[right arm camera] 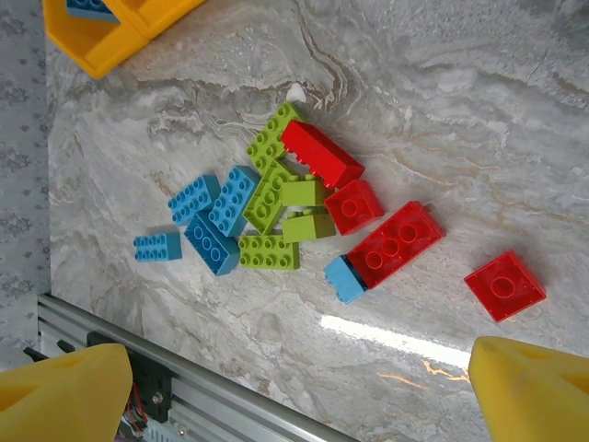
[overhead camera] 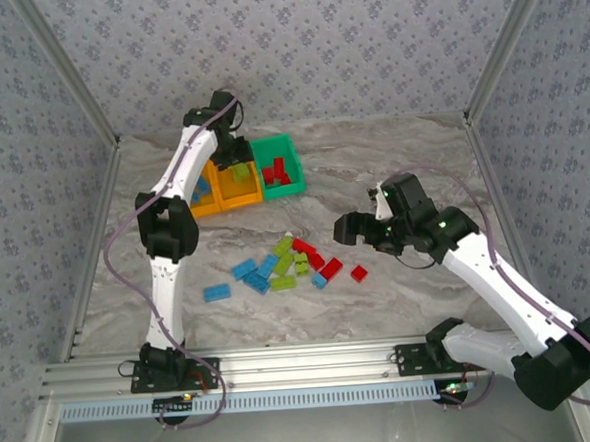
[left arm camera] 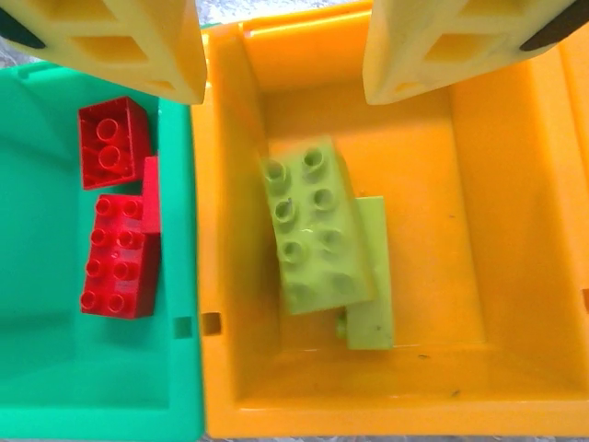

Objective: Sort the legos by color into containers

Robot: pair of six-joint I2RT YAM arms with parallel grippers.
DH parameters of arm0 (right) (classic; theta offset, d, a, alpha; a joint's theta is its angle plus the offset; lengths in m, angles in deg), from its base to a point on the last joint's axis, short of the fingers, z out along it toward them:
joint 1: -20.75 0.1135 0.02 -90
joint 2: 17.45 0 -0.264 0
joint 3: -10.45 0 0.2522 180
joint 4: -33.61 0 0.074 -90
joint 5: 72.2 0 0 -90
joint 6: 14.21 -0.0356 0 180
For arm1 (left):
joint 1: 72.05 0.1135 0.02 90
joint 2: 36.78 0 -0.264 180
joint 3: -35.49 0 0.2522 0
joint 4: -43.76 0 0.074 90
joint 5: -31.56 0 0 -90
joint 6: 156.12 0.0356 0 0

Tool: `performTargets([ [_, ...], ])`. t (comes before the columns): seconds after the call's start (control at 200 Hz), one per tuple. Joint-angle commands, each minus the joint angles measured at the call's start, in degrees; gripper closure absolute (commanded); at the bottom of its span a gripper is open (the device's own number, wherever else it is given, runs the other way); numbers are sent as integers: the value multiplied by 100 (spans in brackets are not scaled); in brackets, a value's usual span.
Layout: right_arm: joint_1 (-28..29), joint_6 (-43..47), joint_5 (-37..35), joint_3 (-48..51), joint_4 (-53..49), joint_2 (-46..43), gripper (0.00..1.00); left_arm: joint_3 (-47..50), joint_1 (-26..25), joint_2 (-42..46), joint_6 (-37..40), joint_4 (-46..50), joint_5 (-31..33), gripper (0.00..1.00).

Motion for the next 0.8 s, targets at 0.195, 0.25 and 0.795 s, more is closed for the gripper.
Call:
performTargets([
  [0.195,-185,-70,-130,113,-114,85,3,-328,-103,788,316,674,-253,50],
  [0.25,-159,47,-213,75,-142,200,3,-125,-191,1202,416,644,-274,50],
  [0.795,992,1463,-613,-1424,188,3379,16,5682,-1325,6457,3503,-904,-2223,21],
])
